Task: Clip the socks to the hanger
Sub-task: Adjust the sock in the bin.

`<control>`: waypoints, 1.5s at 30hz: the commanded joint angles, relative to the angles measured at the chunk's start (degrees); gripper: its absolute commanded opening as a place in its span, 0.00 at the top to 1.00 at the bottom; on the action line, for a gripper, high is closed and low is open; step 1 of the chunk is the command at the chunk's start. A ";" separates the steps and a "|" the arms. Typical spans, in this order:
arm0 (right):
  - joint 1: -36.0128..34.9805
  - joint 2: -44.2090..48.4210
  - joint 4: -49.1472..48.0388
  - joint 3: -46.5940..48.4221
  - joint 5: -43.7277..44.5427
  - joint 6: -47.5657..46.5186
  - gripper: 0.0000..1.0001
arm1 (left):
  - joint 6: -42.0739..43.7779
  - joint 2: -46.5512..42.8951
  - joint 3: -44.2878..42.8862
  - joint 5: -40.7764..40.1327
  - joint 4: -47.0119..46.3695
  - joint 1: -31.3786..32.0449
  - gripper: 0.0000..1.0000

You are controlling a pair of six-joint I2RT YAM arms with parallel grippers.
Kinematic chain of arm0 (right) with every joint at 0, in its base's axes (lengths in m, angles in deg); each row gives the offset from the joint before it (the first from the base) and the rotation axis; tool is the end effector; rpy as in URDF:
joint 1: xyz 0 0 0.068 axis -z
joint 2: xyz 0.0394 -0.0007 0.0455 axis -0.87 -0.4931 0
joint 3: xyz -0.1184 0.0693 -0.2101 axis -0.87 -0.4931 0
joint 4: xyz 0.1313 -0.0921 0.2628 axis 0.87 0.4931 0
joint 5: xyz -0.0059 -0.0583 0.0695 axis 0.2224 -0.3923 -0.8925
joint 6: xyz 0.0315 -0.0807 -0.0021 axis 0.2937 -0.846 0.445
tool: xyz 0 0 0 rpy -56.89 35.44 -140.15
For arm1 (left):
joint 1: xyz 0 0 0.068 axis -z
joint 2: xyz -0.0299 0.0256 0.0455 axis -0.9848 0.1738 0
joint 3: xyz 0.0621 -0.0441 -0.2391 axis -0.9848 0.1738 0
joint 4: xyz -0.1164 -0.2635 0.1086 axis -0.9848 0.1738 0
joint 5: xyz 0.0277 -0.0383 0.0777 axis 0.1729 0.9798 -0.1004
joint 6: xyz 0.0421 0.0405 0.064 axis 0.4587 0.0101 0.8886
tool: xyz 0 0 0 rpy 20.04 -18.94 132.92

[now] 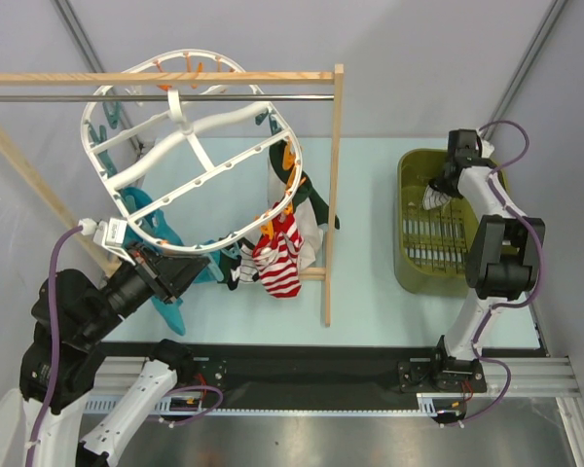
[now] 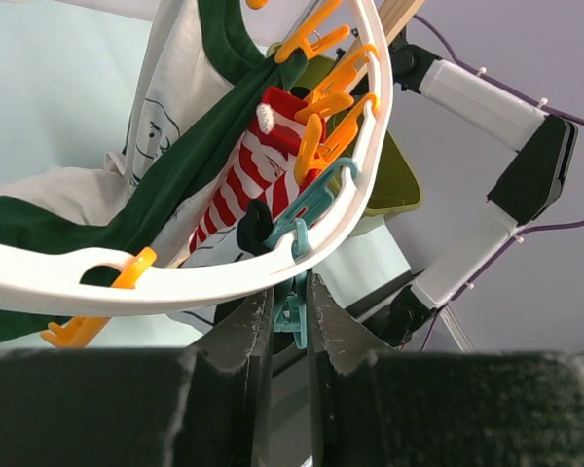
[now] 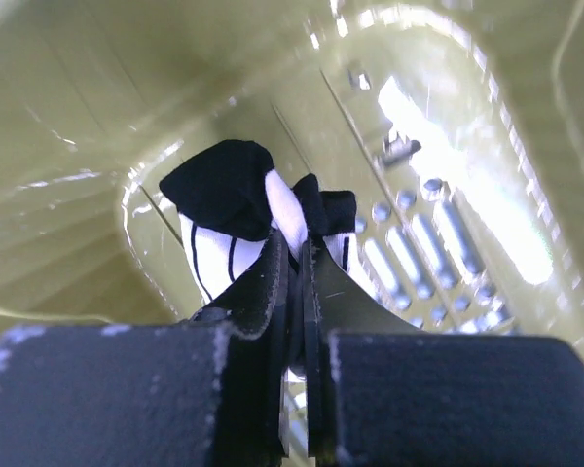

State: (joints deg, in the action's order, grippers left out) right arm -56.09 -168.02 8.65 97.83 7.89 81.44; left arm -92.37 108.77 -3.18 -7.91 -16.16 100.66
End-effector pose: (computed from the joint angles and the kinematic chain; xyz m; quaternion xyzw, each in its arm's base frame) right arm 0.4762 -0.0590 0.1804 0.3005 0.8867 -0.0752 0.3431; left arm 0.1127 -0.0689 0.4483 0.0205 0.7365 -0.4160 0.5330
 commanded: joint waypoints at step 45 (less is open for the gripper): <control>7.42 -7.22 2.40 0.47 -5.94 26.06 0.43 | -1.86 -0.09 2.81 3.76 -3.52 0.25 1.00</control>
State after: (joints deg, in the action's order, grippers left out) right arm -48.36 -174.75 9.48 98.73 4.10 102.94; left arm -93.25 108.15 -0.66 -6.53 -17.91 100.66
